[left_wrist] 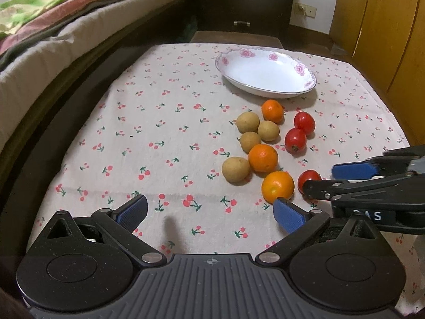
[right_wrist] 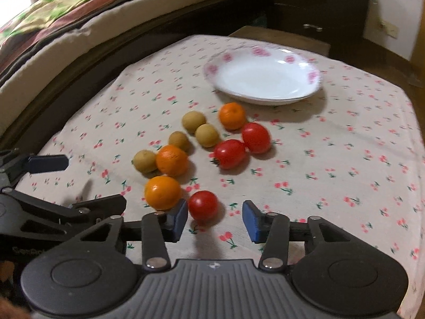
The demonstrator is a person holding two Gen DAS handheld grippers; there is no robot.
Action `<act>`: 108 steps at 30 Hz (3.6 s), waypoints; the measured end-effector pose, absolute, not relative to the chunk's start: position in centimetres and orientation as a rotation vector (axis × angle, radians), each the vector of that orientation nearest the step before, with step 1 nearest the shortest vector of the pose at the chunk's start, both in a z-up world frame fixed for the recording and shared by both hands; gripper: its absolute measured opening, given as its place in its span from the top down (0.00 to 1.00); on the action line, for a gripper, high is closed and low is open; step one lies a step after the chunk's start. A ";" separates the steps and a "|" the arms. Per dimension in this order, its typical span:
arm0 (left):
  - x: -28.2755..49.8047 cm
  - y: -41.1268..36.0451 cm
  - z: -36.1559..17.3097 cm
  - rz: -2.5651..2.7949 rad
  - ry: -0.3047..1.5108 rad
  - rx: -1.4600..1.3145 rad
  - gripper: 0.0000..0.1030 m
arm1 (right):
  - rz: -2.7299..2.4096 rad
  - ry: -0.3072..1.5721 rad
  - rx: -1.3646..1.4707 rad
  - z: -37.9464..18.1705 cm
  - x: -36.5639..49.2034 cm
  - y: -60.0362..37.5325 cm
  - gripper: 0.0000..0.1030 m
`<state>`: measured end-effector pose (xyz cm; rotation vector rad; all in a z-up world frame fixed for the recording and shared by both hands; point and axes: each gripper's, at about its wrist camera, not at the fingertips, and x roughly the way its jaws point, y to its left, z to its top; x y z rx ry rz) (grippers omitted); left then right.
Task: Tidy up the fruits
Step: 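Grasp a red tomato with the right tool, then grasp a mandarin orange with the left tool while the right tool holds the tomato, then carry both fruits over the white plate and open both tools to drop them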
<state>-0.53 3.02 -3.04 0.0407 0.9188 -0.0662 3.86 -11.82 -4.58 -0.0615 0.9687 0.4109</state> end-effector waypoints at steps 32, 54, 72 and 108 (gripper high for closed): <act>2.0 -1.8 -5.3 -0.267 0.963 0.113 0.28 | 0.410 1.011 0.023 -3.9 5.0 -15.4 0.73; 2.4 -2.2 -5.0 -0.266 0.986 0.096 0.60 | 0.393 1.043 0.027 -4.4 5.0 -15.5 0.72; 2.3 -2.5 -4.6 -0.278 0.996 0.072 0.60 | 0.376 1.058 0.026 -4.7 5.1 -15.5 0.72; 3.7 -1.9 -1.9 -0.292 0.949 -0.030 0.60 | 0.348 1.012 0.078 -2.7 6.6 -15.9 0.72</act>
